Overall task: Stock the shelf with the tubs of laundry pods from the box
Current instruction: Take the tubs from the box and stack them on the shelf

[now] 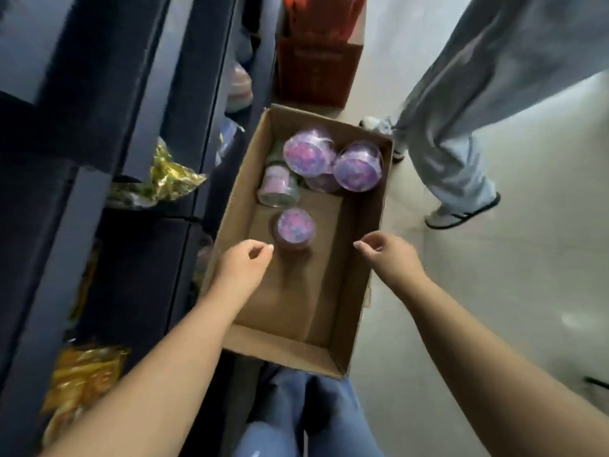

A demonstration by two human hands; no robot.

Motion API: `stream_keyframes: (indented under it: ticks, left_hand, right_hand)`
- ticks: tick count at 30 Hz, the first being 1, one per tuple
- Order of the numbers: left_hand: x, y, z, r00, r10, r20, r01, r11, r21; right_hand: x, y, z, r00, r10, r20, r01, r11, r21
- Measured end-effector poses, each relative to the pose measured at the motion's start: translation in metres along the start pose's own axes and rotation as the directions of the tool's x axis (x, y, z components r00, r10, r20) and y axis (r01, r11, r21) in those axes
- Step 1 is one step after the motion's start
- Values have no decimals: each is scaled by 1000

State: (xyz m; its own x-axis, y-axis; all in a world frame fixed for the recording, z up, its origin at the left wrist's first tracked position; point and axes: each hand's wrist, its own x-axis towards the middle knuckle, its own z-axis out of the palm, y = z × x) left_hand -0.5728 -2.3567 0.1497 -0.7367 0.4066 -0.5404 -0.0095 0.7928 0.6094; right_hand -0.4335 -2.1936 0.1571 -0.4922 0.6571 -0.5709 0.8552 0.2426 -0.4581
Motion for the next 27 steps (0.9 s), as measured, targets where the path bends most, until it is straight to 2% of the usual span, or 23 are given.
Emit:
stream_keyframes:
  ticks: [2, 4, 8, 11, 12, 15, 16, 18, 20, 23, 25, 27]
  left_hand:
    - [27, -17, 30, 997, -46, 56, 44, 998, 32]
    - [61, -24, 57, 994, -92, 52, 94, 995, -34]
    - [126, -34, 100, 978, -208, -21, 200, 962, -187]
    - [165, -42, 129, 923, -374, 88, 380, 856, -351]
    - [172, -44, 137, 919, -379, 106, 392, 855, -338]
    - [184, -48, 166, 968, -232, 96, 230, 973, 32]
    - [186, -51, 174, 976, -196, 97, 182, 973, 141]
    - [189, -57, 183, 978, -190, 87, 167, 961, 220]
    - [194, -66, 187, 977, -204, 67, 184, 955, 231]
    - [194, -75, 188, 976, -212, 52, 194, 951, 241]
    - [194, -80, 187, 999, -43, -14, 45, 953, 299]
    - [197, -83, 184, 996, 89, -8, -81, 933, 350]
  right_hand:
    - [29, 17, 13, 999, 40, 14, -40, 999, -30]
    - [68, 29, 20, 999, 43, -19, -43, 999, -31]
    - [146, 33, 17, 985, -2, -174, 4, 1000, 11]
    - [200, 23, 13, 945, -46, -324, 65, 997, 50]
    - [213, 19, 14, 936, -86, -342, 94, 995, 8]
    - [243, 19, 21, 936, -189, -298, 128, 969, -211]
    - [250, 22, 23, 934, -195, -298, 117, 958, -261]
    - [258, 31, 21, 912, -195, -361, 90, 954, -287]
    - [258, 37, 18, 894, -210, -397, 125, 966, -228]
    - [242, 40, 19, 891, -264, -370, 207, 960, -187]
    - [225, 40, 21, 918, -212, -334, 215, 976, -29]
    - [200, 41, 25, 955, -126, -267, 170, 974, 149]
